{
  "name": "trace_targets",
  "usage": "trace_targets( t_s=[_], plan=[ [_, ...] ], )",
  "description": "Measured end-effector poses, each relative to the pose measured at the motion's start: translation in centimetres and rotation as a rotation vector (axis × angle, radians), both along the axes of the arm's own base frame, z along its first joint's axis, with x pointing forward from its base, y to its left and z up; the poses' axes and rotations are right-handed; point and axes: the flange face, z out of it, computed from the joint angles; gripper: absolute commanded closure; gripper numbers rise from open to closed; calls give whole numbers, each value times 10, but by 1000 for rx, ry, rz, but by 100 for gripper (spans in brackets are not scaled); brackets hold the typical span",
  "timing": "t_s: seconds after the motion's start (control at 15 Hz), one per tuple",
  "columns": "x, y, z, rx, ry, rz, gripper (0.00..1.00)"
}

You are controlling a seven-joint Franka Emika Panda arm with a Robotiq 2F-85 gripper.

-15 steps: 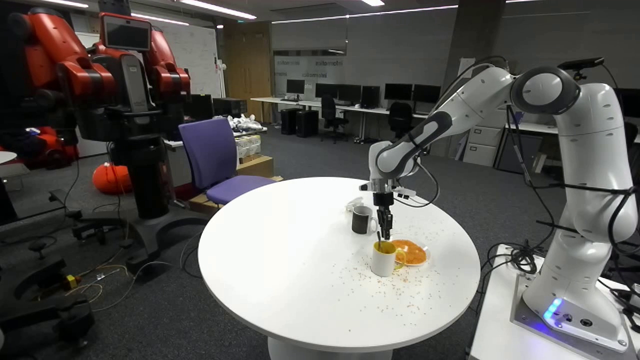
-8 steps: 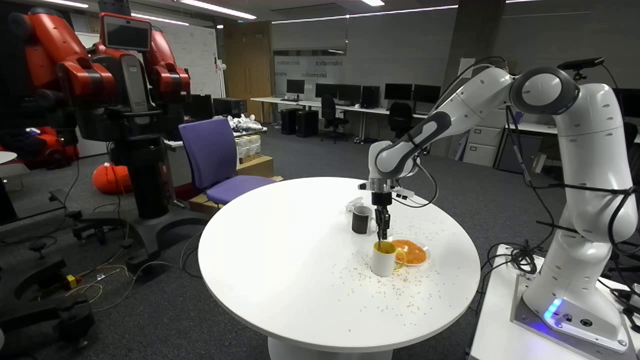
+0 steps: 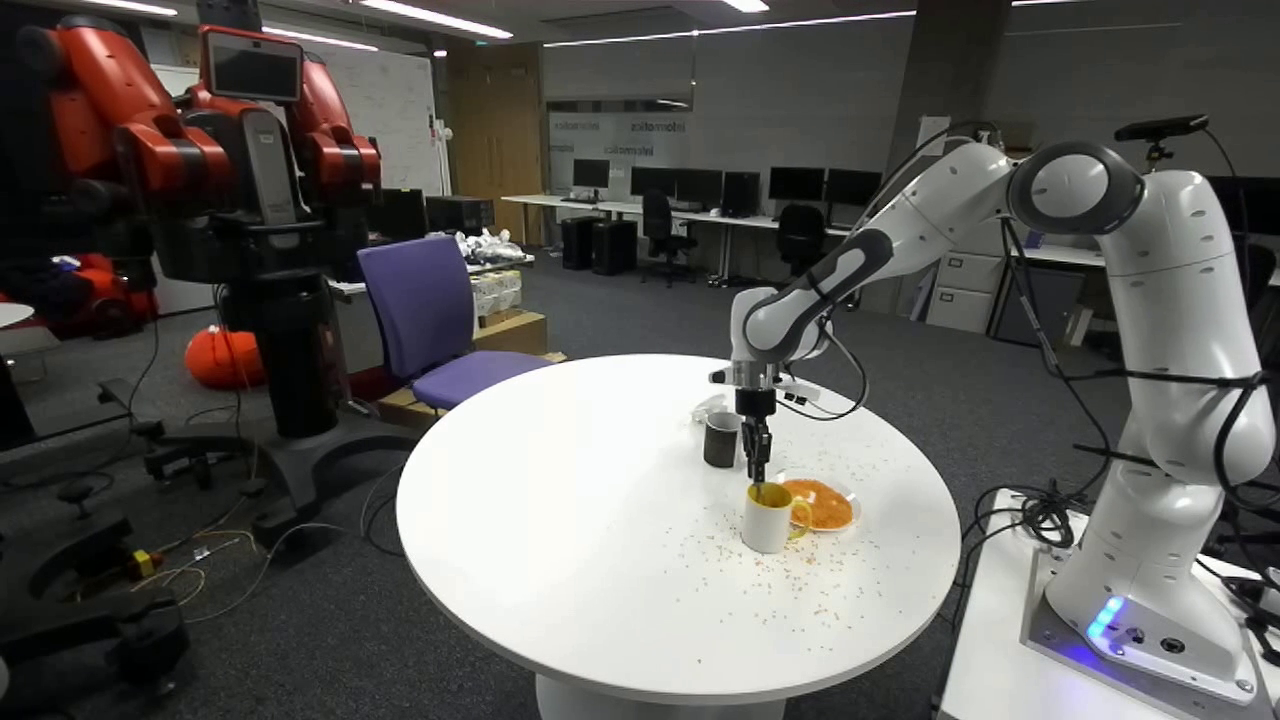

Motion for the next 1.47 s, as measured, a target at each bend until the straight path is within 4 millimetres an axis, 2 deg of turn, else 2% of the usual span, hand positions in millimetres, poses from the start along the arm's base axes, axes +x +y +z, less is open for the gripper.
trace_targets(
  t_s=[0.13, 0.53, 0.73, 0.8, 0.93, 1.27, 1.47],
  plan=[
    [2, 3, -3, 4, 2, 3, 66],
    [8, 7, 0, 10, -11, 8, 63],
    [9, 7, 2, 10, -14, 8, 70],
    [9, 7, 2, 10, -14, 9, 66],
    [9, 7, 2, 11, -17, 23, 73],
    [12, 7, 5, 22, -33, 91, 62],
    [16, 8, 9, 24, -36, 121, 63]
  ],
)
